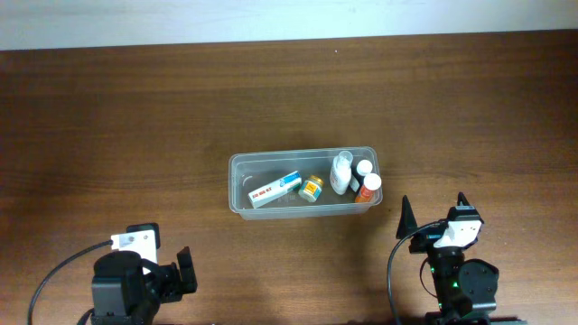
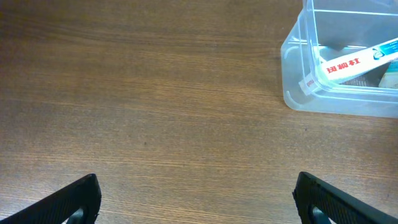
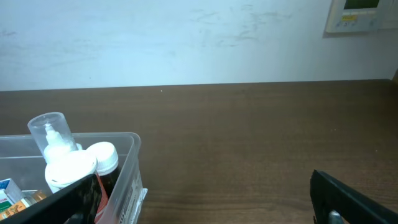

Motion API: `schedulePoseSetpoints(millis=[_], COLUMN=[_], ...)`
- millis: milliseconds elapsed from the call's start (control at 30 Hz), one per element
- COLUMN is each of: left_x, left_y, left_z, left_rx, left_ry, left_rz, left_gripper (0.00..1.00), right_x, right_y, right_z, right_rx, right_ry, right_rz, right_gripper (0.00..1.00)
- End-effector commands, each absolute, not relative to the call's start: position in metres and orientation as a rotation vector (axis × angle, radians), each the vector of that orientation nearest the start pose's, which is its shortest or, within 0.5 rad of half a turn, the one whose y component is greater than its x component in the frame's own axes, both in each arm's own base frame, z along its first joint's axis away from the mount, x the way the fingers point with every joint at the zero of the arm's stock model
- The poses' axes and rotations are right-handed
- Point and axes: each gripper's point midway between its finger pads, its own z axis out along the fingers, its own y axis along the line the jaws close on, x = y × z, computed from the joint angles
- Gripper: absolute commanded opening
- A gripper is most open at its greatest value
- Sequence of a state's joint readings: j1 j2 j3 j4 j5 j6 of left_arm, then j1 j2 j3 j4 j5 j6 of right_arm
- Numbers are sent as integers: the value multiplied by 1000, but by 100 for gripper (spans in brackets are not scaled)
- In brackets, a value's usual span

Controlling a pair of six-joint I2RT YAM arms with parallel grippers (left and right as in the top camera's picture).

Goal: Pack container

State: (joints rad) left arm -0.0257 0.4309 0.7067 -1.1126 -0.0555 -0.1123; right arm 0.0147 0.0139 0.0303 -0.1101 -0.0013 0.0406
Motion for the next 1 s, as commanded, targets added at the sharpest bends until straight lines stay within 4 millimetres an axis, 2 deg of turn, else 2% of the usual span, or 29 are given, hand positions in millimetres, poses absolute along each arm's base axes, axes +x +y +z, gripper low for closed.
schedulePoseSetpoints(millis=[0, 267, 367, 567, 967], left_x=[164, 164, 164, 164, 164], left_y=[4, 4, 4, 4, 4], left_z=[167, 167, 167, 167, 167], left_rx=[-109, -108, -108, -108, -108], left_ry=[2397, 2398, 2398, 2398, 2398], left_rz=[-1, -1, -1, -1, -1], left_gripper=[99, 100, 99, 99, 100], right_x=[245, 245, 246, 246, 246], right_y=[6, 1, 6, 10, 10], right_z=[156, 157, 162, 157, 157], right_rx=[3, 23, 2, -79, -79], right_ry=[1660, 1656, 1627, 1642, 1642], right_rz=[44, 21, 44, 1, 3], right_gripper=[98, 98, 98, 98, 98])
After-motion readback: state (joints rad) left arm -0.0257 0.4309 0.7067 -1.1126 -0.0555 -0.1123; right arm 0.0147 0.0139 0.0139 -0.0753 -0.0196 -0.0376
